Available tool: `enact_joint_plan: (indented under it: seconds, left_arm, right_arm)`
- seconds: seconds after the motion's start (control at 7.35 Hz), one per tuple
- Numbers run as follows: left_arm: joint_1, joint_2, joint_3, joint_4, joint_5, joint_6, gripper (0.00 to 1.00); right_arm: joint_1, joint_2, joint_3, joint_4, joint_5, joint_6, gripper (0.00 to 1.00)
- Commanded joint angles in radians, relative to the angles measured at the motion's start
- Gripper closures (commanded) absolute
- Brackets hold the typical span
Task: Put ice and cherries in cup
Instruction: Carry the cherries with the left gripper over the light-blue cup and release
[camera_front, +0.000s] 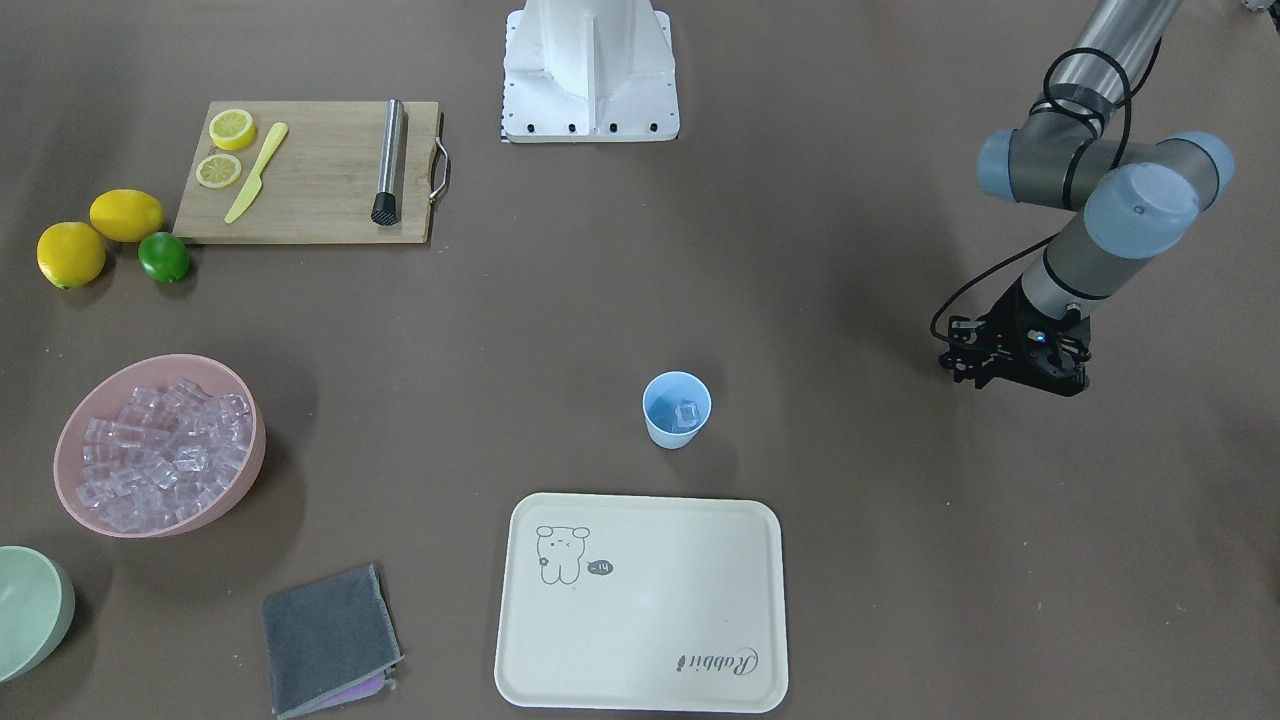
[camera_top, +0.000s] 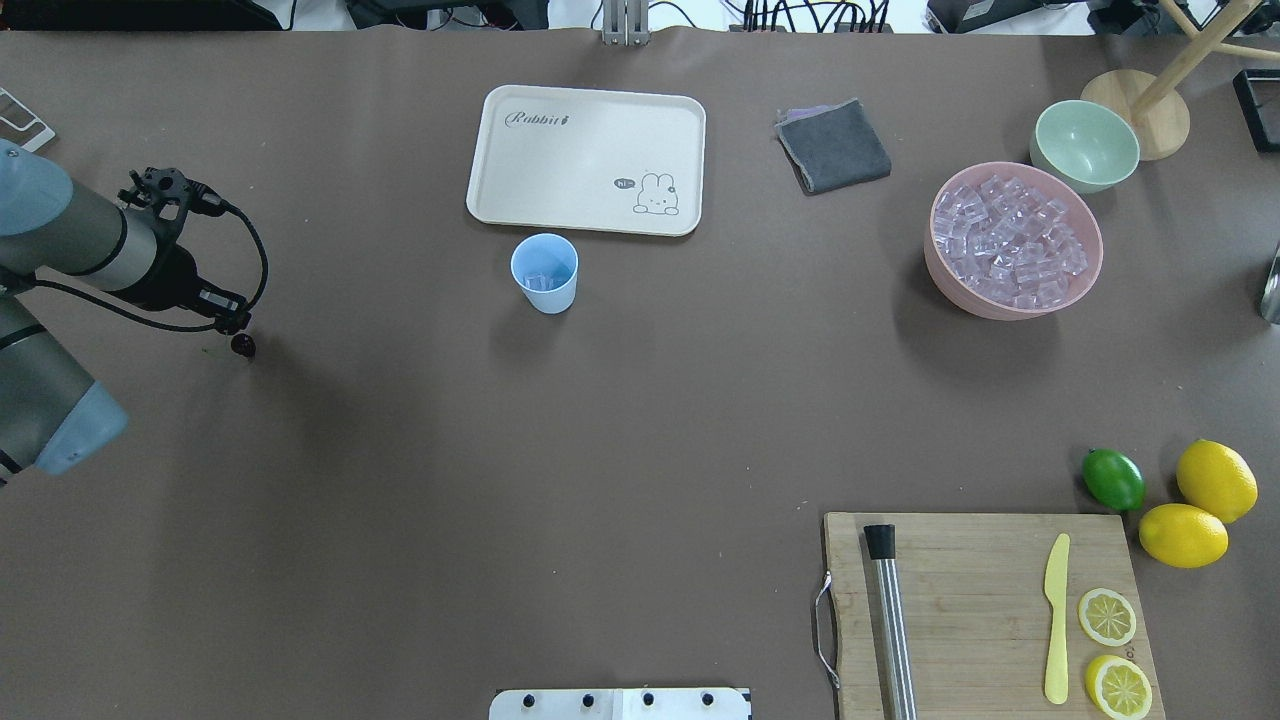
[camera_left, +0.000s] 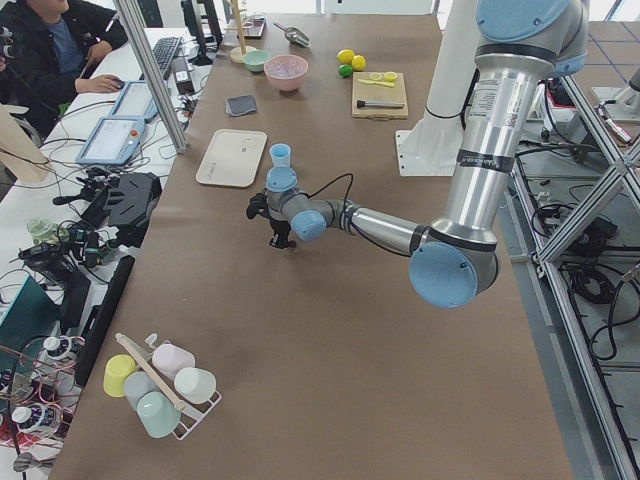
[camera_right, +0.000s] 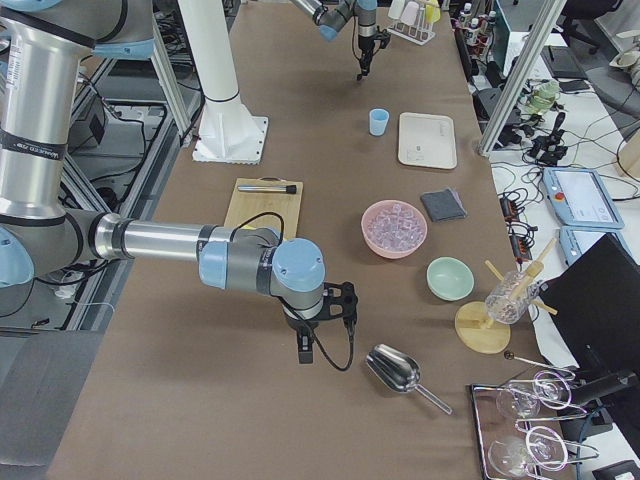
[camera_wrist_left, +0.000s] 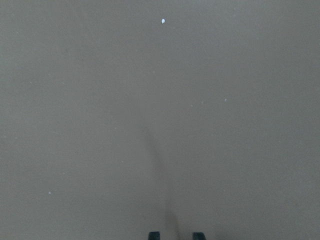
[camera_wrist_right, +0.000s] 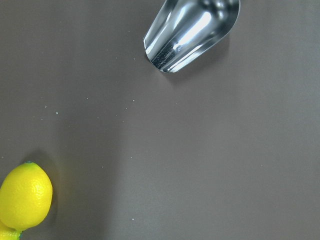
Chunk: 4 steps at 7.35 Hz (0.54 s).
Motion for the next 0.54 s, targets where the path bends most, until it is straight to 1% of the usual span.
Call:
enact_joint_plan:
  seconds: [0.0,0.14,0.27,0.41]
  left_arm:
    - [-0.027,-0.088,-0.071,0.204,-0.020,-0.001,0.69]
    - [-0.038,-0.210,-0.107,0.399,-0.020,-0.001,0.69]
    - [-0.034,-0.334,-0.081,0.516,-0.014,-0.018,0.69]
    - [-0.032,-0.431,-0.017,0.523,-0.014,-0.070,0.69]
  right_arm:
    - [0.001,-0.003,0.000,0.000,0.006,0.000,0.01]
    - [0.001,-0.002,0.000,0.000,0.007,0.000,0.01]
    - [0.000,0.006,0.000,0.000,0.006,0.000,0.01]
    - [0.001,0.003,0.002,0.000,0.007,-0.002,0.01]
